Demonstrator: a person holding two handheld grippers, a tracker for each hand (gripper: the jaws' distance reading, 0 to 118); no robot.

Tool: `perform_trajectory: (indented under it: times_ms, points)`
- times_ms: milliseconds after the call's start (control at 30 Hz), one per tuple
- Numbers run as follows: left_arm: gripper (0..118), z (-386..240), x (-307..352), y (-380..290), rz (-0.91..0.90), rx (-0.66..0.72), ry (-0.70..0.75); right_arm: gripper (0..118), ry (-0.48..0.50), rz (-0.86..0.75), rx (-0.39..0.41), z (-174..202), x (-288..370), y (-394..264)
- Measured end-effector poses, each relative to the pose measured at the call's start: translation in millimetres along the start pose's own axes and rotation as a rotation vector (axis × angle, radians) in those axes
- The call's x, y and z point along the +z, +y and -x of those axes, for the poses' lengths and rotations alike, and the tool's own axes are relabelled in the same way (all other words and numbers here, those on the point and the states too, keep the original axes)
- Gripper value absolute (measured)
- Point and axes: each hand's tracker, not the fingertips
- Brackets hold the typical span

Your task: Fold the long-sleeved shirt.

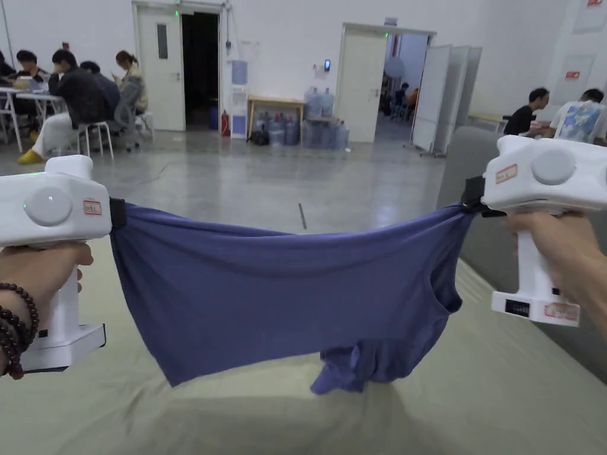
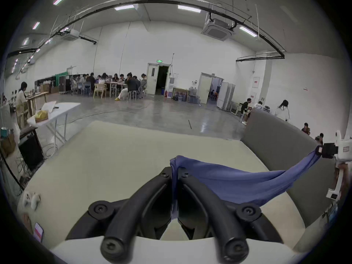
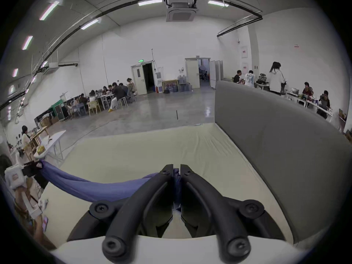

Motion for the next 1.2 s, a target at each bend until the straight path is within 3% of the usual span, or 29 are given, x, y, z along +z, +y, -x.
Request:
perform_trajectory:
  times_ms: [233, 333, 433, 567, 833, 1000, 1033, 1067, 1100, 1133, 1167, 1200]
  points:
    - [1, 9, 78, -157, 0.065, -0.014, -0.015, 6, 0.032, 0.085, 0.057, -17, 72, -161]
    - [1, 13, 105, -228, 0.133, -0.06, 0.02, 6, 0.039, 0.183, 0.027, -28, 92, -236]
    - [1, 20, 131, -287, 0.174, -0.009, 0.007, 6, 0.055, 0.295, 0.014, -34, 108, -305]
    - [1, 21, 151, -343, 0.256, -0.043, 0.018, 6, 0.031, 0.47, 0.069, -38, 111, -379]
    - [1, 33, 154, -374, 0.337, -0.066, 0.037, 6, -0.014, 0.631, 0.151, -40, 92, -432]
    - [1, 33, 151, -374, 0.354, -0.081, 0.04, 6, -0.04, 0.649, 0.119, -43, 83, -429]
    - [3, 34, 151, -373, 0.353, -0.081, 0.04, 12, -0.045, 0.651, 0.121, -43, 81, -428]
    - [13, 34, 152, -372, 0.342, -0.069, 0.025, 31, -0.049, 0.651, 0.127, -43, 80, -425]
    - [13, 35, 152, -369, 0.345, -0.056, 0.019, 31, -0.05, 0.65, 0.136, -43, 81, -422]
    - [20, 34, 152, -364, 0.352, -0.049, 0.033, 41, -0.063, 0.661, 0.155, -42, 85, -419]
    - [47, 38, 149, -362, 0.369, -0.041, 0.042, 70, -0.069, 0.661, 0.167, -42, 87, -416]
    - [114, 40, 152, -357, 0.405, -0.03, 0.018, 117, -0.074, 0.627, 0.169, -42, 95, -407]
